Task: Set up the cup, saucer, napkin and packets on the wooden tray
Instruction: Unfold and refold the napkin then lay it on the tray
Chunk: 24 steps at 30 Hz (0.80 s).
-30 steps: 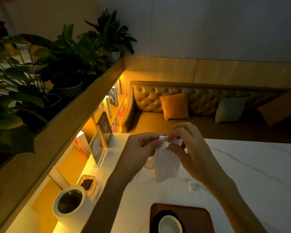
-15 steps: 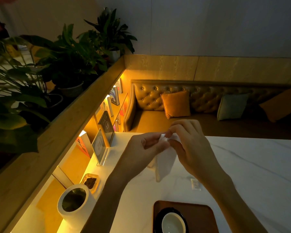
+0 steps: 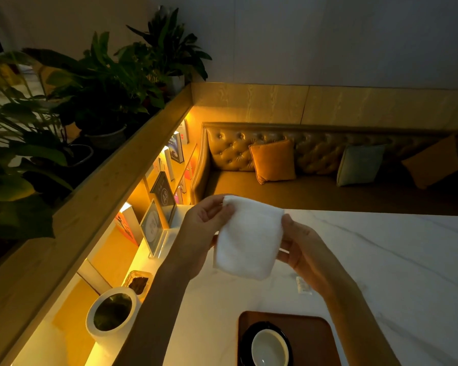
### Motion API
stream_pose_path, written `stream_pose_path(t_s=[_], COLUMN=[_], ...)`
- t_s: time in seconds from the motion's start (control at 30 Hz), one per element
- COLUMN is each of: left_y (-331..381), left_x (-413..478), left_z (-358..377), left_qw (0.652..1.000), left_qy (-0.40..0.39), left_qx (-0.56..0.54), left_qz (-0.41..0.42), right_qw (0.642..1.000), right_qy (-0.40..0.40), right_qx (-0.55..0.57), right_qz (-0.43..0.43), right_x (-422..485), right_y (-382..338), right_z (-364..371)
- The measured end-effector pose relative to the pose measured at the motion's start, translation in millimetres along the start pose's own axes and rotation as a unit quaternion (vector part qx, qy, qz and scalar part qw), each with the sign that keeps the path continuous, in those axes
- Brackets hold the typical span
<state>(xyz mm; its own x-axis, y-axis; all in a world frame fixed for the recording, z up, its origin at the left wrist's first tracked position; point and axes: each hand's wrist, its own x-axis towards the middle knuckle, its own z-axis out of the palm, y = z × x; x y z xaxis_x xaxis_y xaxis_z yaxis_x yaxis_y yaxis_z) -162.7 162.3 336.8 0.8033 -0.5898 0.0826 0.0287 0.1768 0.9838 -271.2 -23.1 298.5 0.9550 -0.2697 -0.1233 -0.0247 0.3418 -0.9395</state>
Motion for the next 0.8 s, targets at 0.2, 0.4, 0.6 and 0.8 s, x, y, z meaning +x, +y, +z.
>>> stream_pose_path(t_s=[0.2, 0.4, 0.6, 0.8], left_y=[-26, -39, -47, -62], left_x=[-7, -7, -13, -15], left_z=[-5, -5, -12, -14], left_qw=[0.994, 0.994, 0.939, 0.941], left_qy=[0.006, 0.045, -0.045, -0.135], left_qx=[0.077, 0.054, -0.245, -0.161], left_qz=[-0.073, -0.087, -0.237, -0.266], right_qw=[0.976, 0.969, 0.970, 0.991], right_qy=[0.135, 0.097, 0.100, 0.066], right_qx=[-0.135, -0.199, -0.200, -0.119], right_qz=[-0.107, -0.113, -0.091, 0.012], right_x=[3, 2, 2, -1], right_y=[15, 17, 16, 11], right_z=[8, 12, 8, -13])
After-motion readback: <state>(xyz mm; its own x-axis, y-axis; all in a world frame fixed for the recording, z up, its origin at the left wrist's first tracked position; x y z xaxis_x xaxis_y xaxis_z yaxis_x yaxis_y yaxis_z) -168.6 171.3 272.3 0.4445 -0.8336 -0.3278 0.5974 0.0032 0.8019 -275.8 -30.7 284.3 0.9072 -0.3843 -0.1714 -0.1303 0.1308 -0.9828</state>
